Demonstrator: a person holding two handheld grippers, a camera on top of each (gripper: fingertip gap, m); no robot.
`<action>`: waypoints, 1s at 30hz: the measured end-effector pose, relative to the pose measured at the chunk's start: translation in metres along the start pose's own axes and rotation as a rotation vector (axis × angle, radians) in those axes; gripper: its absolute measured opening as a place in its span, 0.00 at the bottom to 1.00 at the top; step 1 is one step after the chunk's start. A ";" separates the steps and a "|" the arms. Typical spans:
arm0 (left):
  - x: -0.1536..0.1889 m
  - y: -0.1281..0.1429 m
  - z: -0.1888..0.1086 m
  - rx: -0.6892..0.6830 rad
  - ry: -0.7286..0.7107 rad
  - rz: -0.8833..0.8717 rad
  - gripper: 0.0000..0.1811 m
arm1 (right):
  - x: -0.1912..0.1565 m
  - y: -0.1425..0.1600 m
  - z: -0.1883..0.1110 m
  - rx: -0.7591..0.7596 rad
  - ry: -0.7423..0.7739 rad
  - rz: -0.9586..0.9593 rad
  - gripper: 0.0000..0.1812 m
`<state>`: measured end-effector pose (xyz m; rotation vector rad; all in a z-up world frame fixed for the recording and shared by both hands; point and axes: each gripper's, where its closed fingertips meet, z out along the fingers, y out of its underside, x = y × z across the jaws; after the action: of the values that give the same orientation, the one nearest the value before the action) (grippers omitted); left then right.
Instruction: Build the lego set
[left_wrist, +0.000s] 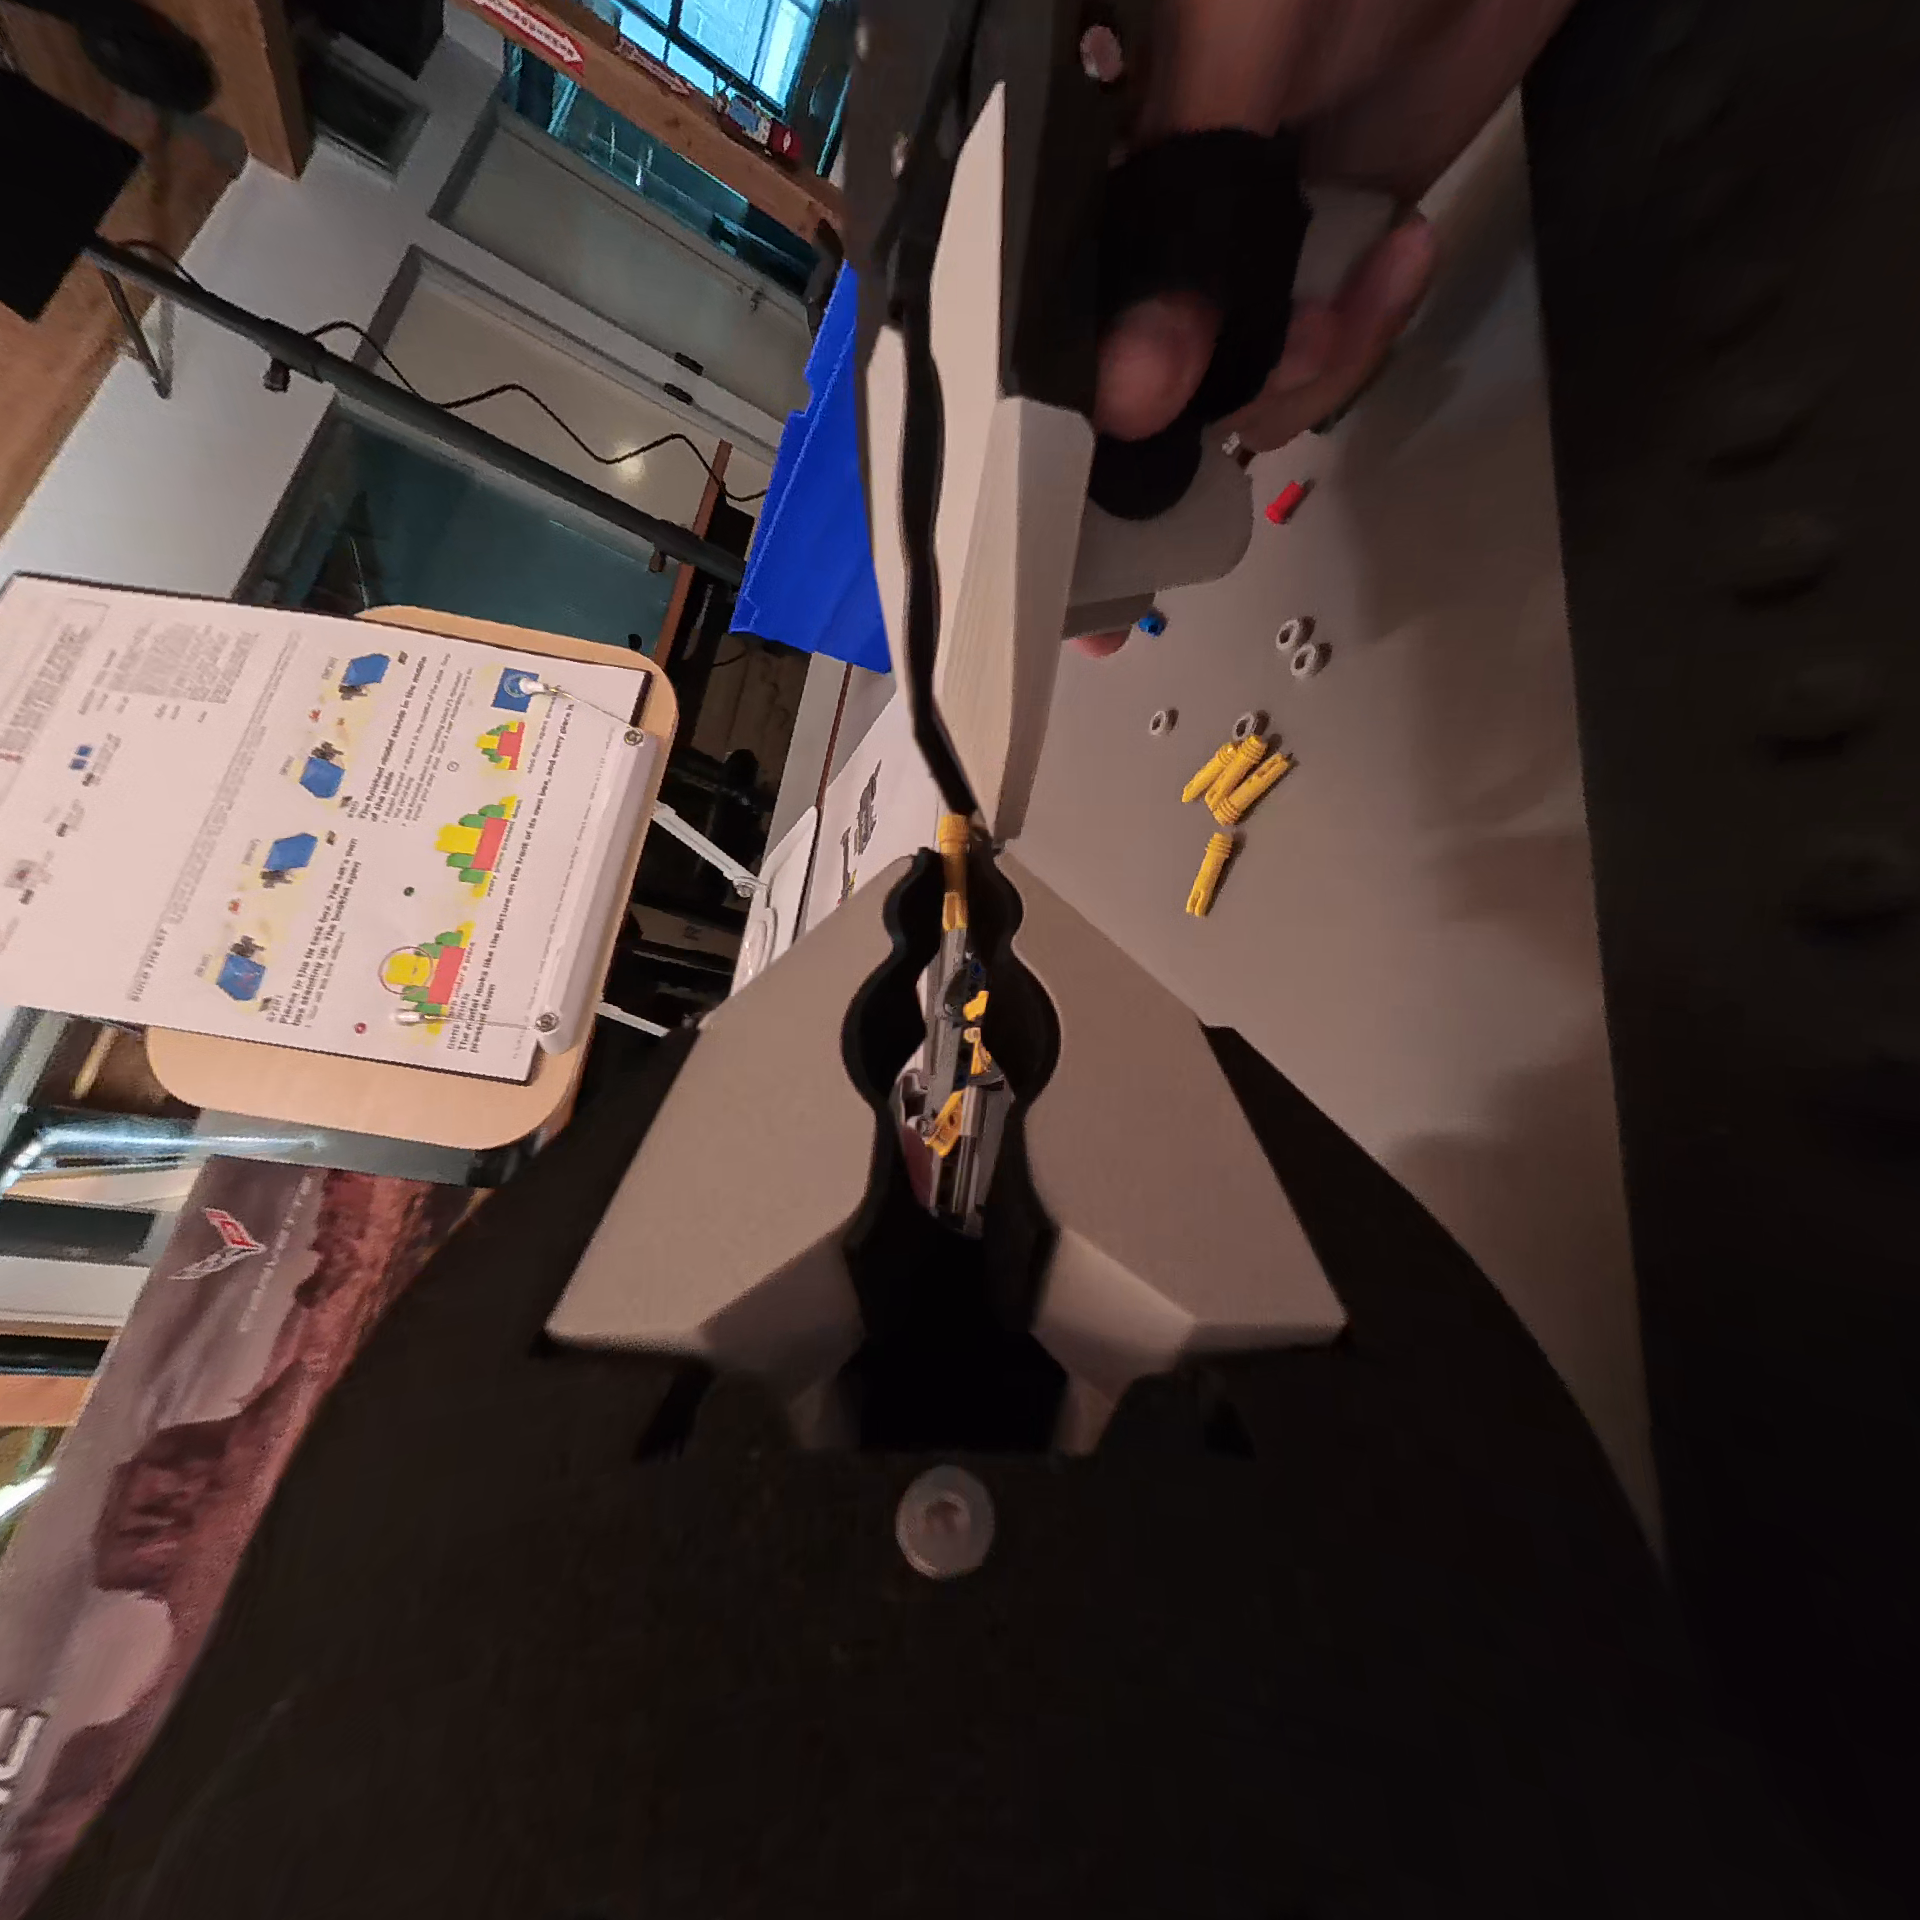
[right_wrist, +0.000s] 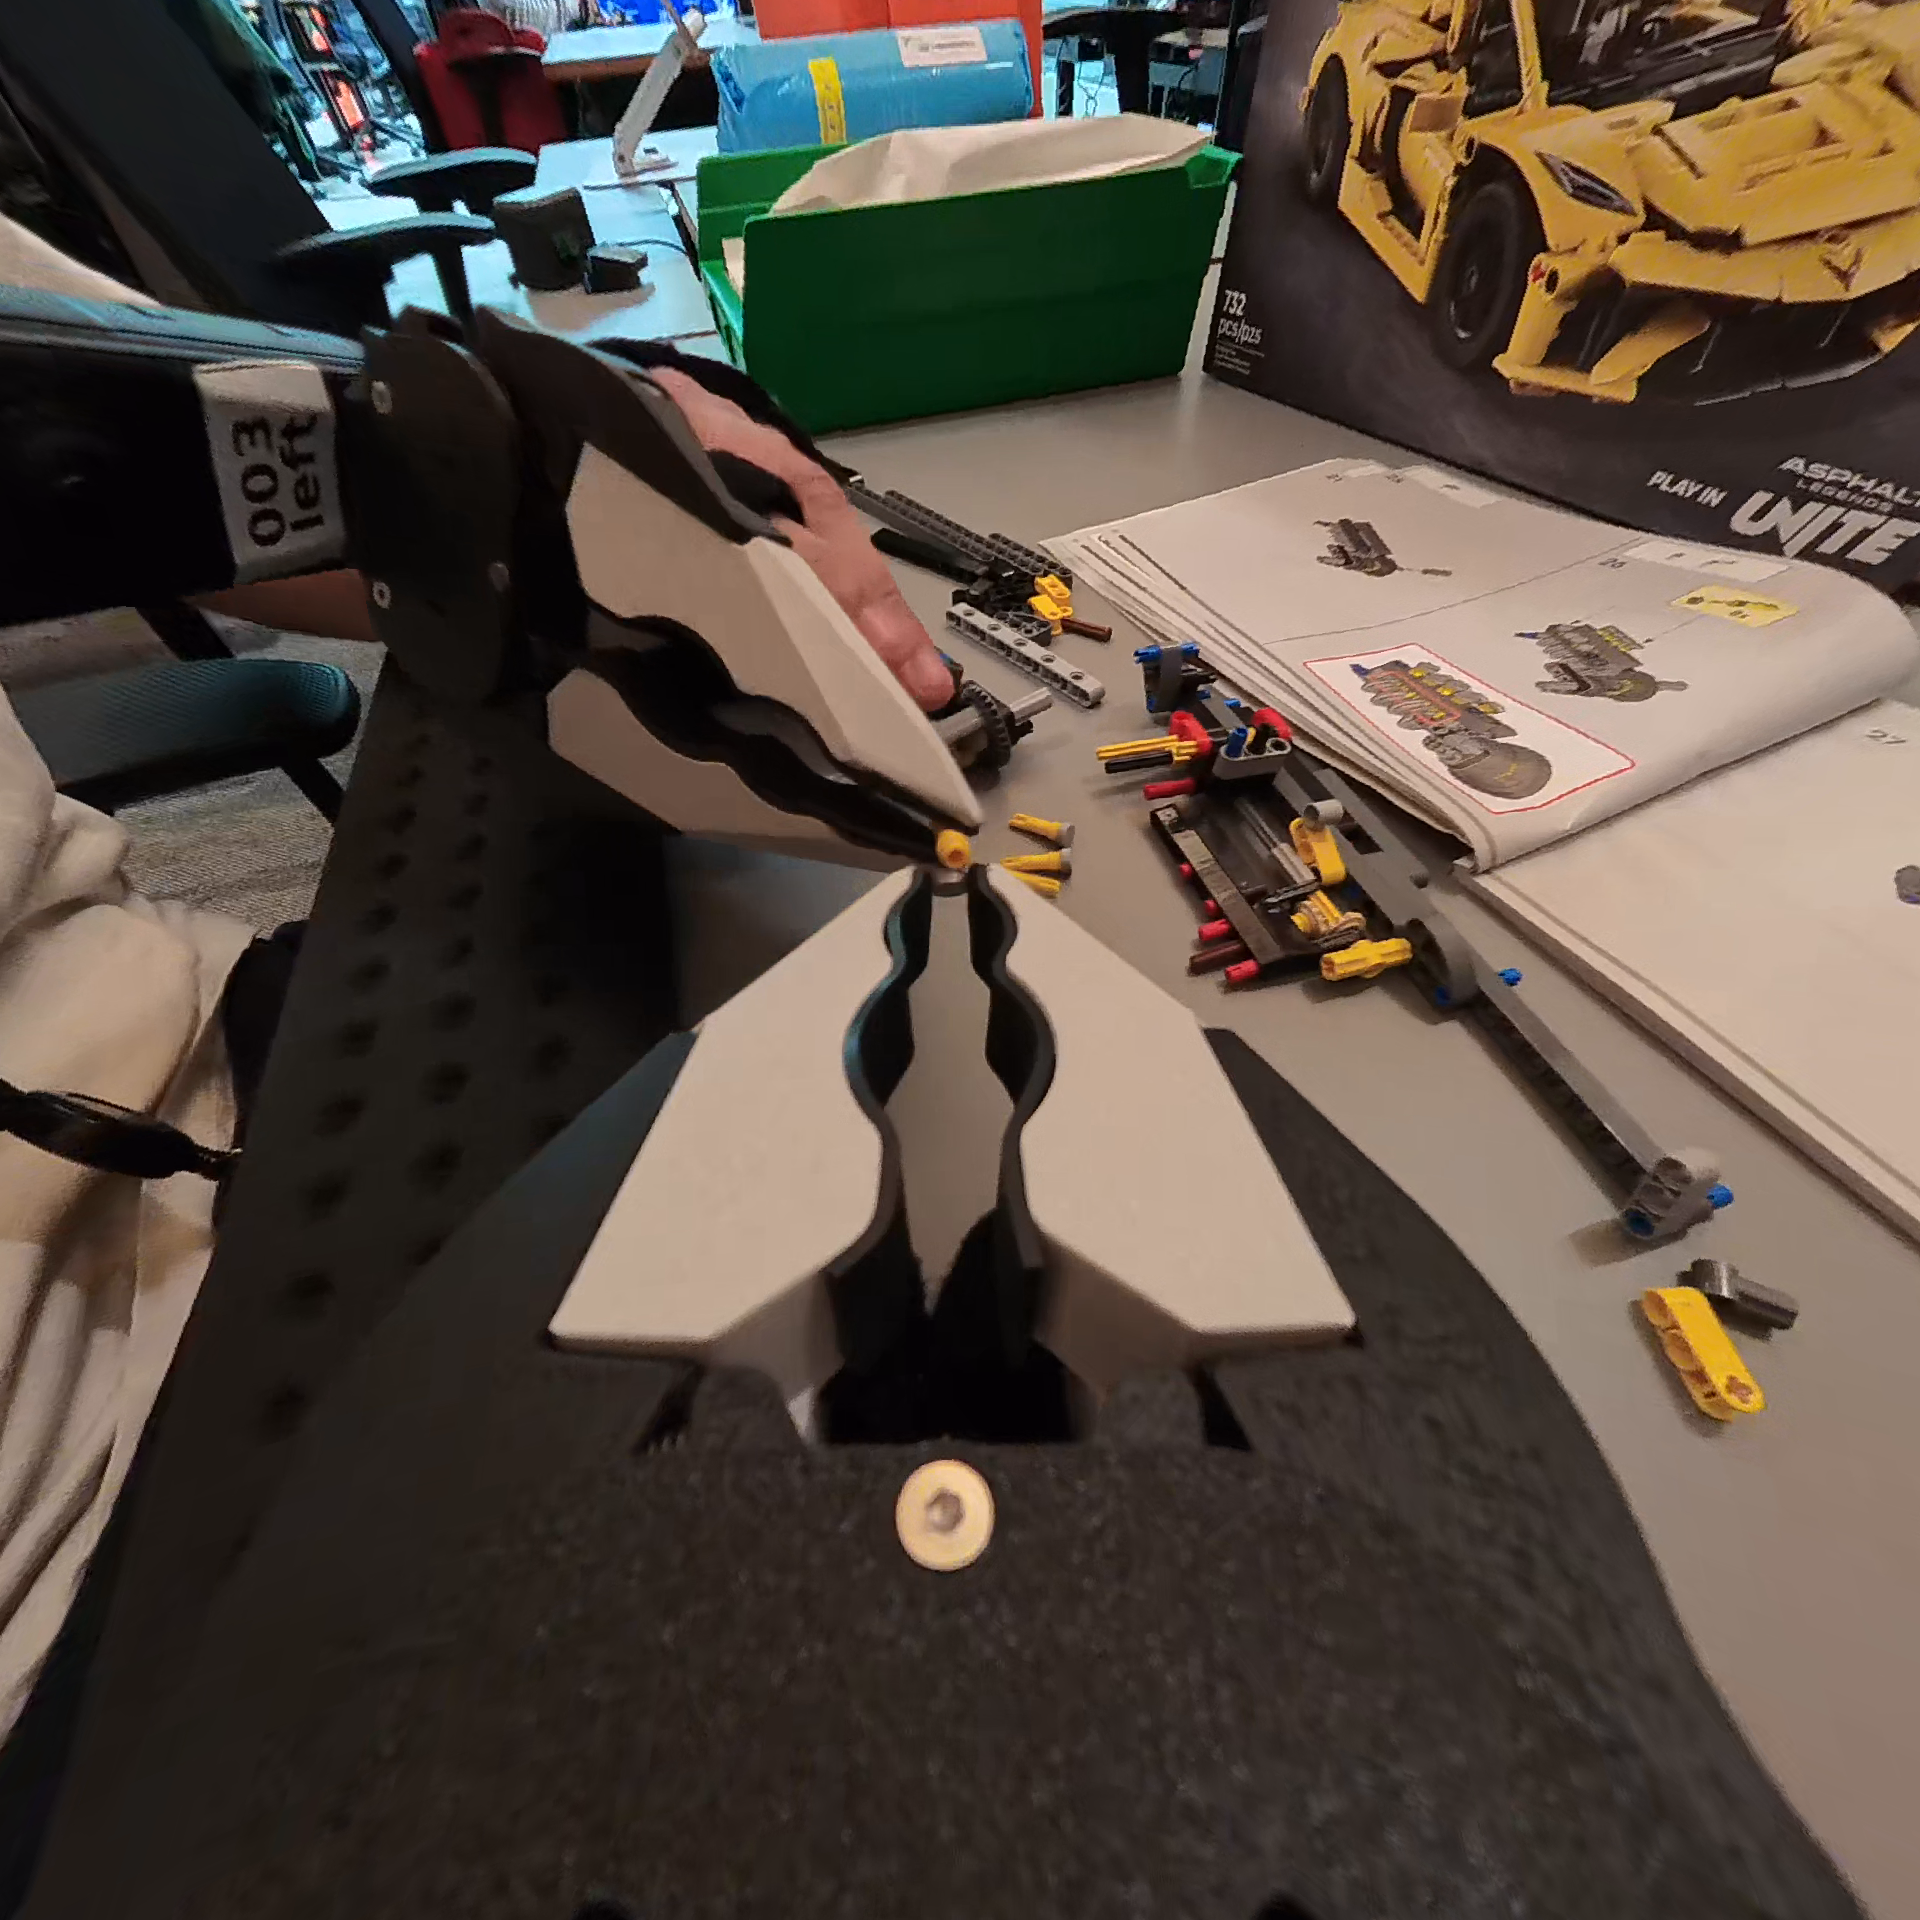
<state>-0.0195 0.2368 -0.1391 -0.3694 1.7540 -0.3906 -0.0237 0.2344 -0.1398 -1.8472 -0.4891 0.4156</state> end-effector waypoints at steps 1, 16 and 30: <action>0.001 0.000 0.000 -0.007 -0.004 0.019 0.02 | 0.001 0.001 0.000 -0.010 0.011 -0.008 0.04; 0.030 0.011 0.002 -0.096 0.027 0.371 0.02 | -0.002 0.030 0.004 -0.207 0.055 -0.122 0.04; 0.045 0.010 0.002 -0.077 0.111 0.337 0.02 | -0.008 0.044 0.003 -0.383 0.087 -0.398 0.03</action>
<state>-0.0277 0.2250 -0.1830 -0.1030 1.9027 -0.1032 -0.0265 0.2199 -0.1817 -2.0570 -0.9036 -0.0332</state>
